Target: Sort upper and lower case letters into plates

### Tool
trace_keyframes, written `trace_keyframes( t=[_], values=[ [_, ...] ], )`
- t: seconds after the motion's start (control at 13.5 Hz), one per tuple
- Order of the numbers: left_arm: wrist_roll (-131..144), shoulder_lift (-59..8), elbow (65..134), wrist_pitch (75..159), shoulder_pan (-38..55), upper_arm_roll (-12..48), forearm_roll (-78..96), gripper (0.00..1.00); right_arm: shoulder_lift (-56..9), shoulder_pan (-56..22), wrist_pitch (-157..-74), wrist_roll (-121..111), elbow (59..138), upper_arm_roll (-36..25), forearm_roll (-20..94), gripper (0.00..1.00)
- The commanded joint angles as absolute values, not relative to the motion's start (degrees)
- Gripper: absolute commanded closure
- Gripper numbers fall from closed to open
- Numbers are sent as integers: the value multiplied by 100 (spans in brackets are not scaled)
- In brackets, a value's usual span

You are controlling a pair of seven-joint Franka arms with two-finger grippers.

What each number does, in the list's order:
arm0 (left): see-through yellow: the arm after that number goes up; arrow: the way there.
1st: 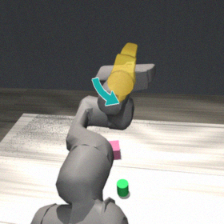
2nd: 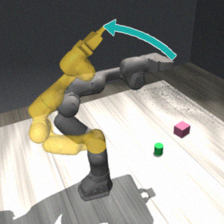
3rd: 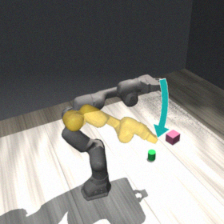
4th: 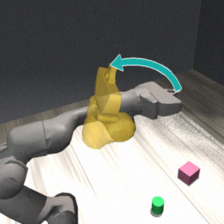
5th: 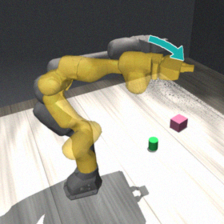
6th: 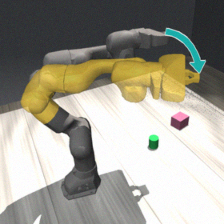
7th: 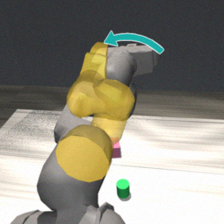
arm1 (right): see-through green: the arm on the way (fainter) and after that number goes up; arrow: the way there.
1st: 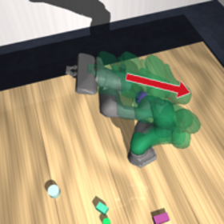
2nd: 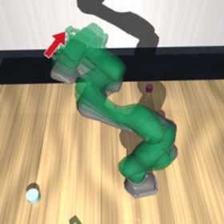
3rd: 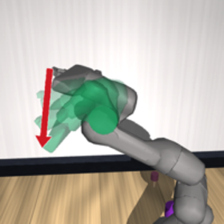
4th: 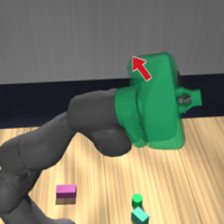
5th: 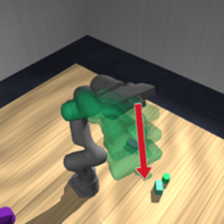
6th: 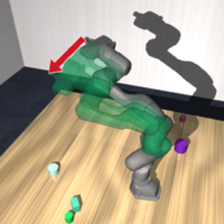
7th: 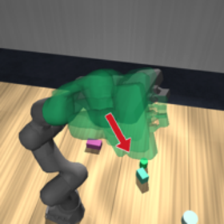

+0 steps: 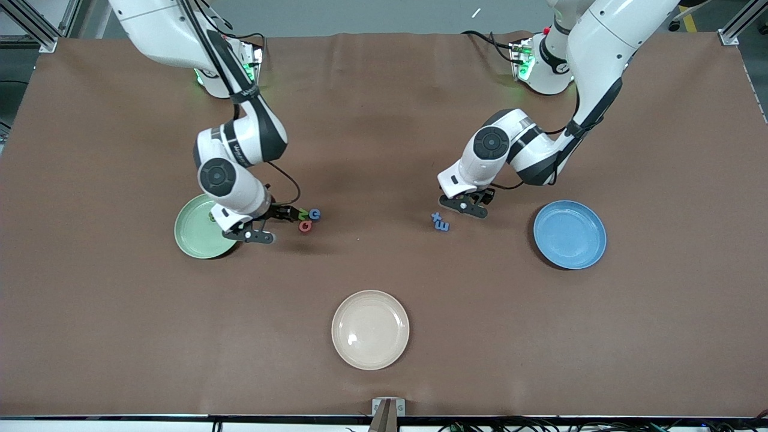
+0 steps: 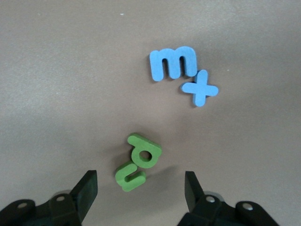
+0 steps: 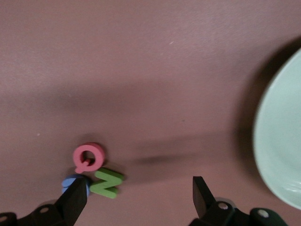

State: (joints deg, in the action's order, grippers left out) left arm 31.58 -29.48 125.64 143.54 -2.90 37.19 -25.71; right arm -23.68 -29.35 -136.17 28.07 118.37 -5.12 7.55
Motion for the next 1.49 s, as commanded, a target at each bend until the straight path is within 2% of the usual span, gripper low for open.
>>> trace_keyframes(
  t=[0.0,0.52,0.82,0.97,1.04,1.19,1.26,1.41],
  values=[
    [3252,-2971,12665,14502,-334,3753,-2803,22,-2697,-3146,-13911,3286,11611,-562,773,5],
    [3542,-3111,12621,14589,-352,3727,-3181,32,-3173,-3454,-14554,3875,11531,-536,808,18],
    [3752,-3146,12612,14634,-352,3709,-3217,47,-3182,-3489,-14563,3876,11531,-536,879,29],
    [3823,-3146,12612,14634,-351,3709,-3261,57,-3199,-3507,-14563,3876,11531,-536,879,46],
    [3902,-3146,12612,14634,-352,3709,-3261,62,-3199,-3507,-14563,3876,11531,-536,879,59],
    [4068,-3146,12612,14634,-352,3700,-3261,68,-3199,-3489,-14546,3867,11531,-536,879,91],
    [4191,-3146,12604,14634,-352,3700,-3261,72,-3199,-3454,-14502,3867,11531,-536,879,98],
    [4402,-3138,12604,14634,-343,3700,-3261,78,-3112,-3384,-14362,3771,11531,-545,879,100]
  ],
)
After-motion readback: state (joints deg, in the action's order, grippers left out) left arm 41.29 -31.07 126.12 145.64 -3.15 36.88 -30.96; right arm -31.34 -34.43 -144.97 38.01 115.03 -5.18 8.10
